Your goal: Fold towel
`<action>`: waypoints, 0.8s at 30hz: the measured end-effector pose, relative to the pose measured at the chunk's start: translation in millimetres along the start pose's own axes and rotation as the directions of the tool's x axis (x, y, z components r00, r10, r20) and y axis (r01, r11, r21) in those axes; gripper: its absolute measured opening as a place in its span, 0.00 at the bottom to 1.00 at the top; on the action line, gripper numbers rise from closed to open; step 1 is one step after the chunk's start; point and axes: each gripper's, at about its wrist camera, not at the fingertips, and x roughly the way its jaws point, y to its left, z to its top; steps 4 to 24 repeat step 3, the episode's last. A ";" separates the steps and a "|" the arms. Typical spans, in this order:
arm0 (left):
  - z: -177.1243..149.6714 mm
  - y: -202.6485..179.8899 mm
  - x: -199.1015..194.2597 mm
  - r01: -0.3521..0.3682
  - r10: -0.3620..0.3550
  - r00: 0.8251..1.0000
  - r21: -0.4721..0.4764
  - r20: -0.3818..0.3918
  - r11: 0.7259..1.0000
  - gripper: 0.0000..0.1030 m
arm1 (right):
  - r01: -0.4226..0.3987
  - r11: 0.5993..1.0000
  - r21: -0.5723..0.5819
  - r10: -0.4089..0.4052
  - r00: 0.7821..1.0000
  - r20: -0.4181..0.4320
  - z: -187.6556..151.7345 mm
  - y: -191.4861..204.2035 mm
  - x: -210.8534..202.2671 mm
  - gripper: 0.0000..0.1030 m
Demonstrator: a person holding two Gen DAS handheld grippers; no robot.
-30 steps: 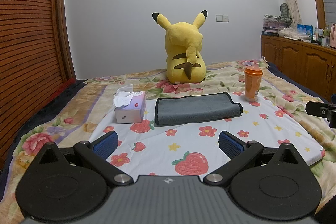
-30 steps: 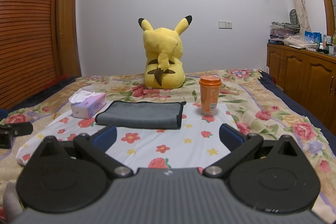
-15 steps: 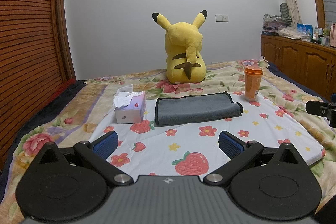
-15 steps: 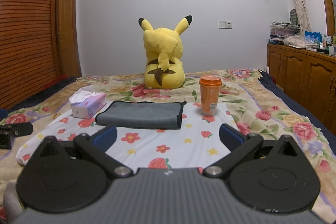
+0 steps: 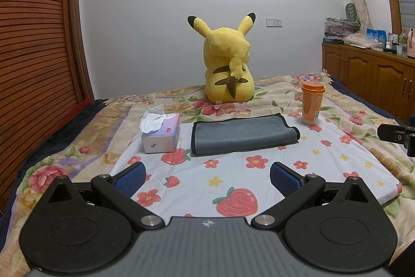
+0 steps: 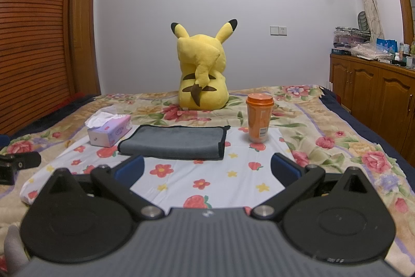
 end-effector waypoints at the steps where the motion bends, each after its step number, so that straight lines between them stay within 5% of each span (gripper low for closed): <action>1: -0.1 0.0 0.0 0.000 0.000 1.000 0.000 0.000 1.000 1.00 | 0.000 1.000 0.000 0.000 1.000 0.000 0.0 0.0 0.0 1.00; 24: 0.0 -0.1 -0.1 0.000 0.000 1.000 0.000 0.000 1.000 1.00 | 0.000 1.000 0.000 0.000 1.000 0.000 0.0 -0.1 0.0 1.00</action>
